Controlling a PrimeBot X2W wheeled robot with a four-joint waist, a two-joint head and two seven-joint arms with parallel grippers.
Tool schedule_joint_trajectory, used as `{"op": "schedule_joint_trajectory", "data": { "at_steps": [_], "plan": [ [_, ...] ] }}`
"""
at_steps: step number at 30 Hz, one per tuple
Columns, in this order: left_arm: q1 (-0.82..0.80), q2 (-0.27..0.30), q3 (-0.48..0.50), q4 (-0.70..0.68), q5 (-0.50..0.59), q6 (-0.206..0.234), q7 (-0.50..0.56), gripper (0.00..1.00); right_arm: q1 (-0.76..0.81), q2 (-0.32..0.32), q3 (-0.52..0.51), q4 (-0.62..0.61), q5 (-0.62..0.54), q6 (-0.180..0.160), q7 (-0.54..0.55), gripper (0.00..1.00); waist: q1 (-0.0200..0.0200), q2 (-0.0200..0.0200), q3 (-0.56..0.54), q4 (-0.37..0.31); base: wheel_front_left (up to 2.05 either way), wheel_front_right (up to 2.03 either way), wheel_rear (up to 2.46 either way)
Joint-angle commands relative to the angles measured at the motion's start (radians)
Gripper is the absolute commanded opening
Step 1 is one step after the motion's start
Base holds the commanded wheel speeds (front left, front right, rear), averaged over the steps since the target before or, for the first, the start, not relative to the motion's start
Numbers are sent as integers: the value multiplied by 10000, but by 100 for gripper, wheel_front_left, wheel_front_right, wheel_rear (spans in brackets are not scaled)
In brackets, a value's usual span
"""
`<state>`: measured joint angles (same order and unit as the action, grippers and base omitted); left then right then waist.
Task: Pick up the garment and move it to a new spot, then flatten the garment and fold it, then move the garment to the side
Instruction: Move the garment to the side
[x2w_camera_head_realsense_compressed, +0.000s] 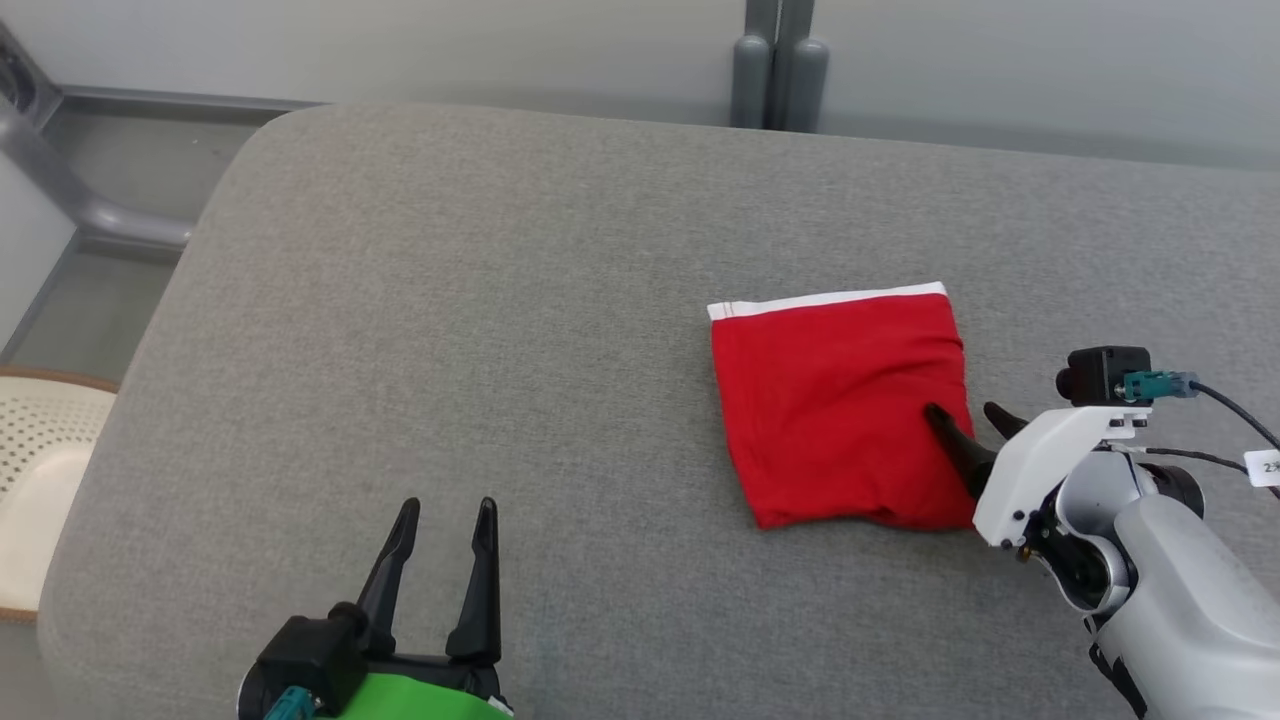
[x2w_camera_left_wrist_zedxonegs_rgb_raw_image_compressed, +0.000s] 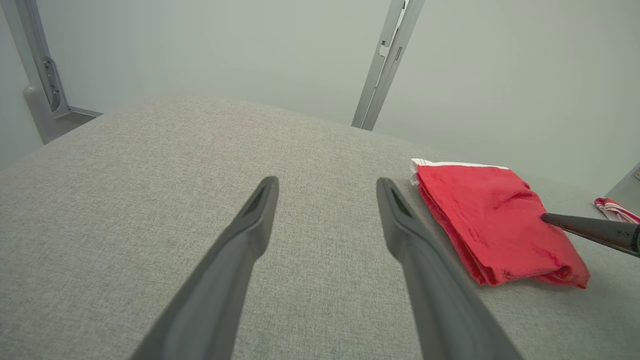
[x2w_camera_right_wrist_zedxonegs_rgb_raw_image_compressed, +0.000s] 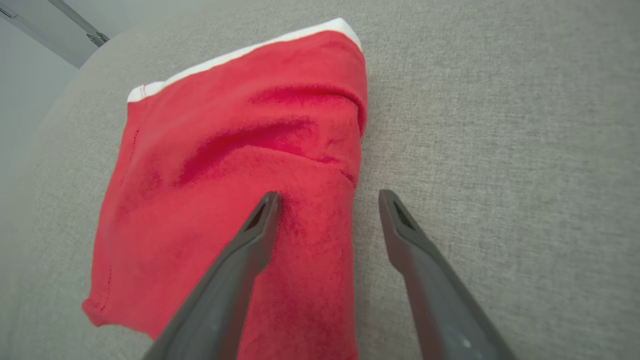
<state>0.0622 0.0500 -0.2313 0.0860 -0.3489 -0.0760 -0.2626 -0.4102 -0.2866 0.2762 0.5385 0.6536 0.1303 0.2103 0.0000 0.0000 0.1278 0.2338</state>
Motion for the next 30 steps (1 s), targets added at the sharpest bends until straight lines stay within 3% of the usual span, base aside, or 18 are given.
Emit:
{"op": "schedule_joint_trajectory", "data": {
  "at_steps": [1,7,8,11,16,21,25,30],
  "plan": [
    [-28,16,-77,-16,-49,79,-26,100,-240,-12,-95,224,182,6,74,100,0,0,422,822,0,0,0],
    [206,16,-318,-58,-158,229,-26,100,-686,383,-351,1168,1171,8,431,100,0,0,399,1117,0,0,0],
    [237,16,-350,-67,-166,236,-26,100,-728,437,-465,1270,1411,8,384,0,0,0,399,1101,0,0,0],
    [185,16,-382,-136,-190,309,-26,100,-788,371,-350,1062,1985,8,286,0,0,0,407,891,0,0,0],
    [132,16,-152,-237,-133,320,-26,100,-902,-465,-140,739,2291,5,104,0,0,0,468,52,0,0,0],
    [-223,16,-139,-196,99,109,-24,100,-1196,-2082,-259,260,2420,5,408,0,0,0,747,-802,0,0,0],
    [-505,19,-308,-225,194,42,-26,100,-1552,-3414,-652,159,2405,8,994,0,0,0,1115,-1068,0,0,0],
    [-644,19,-477,-303,201,147,-26,100,-1993,-4615,-1404,372,2446,6,1734,0,0,0,1633,-1097,0,0,0]
  ]
}}
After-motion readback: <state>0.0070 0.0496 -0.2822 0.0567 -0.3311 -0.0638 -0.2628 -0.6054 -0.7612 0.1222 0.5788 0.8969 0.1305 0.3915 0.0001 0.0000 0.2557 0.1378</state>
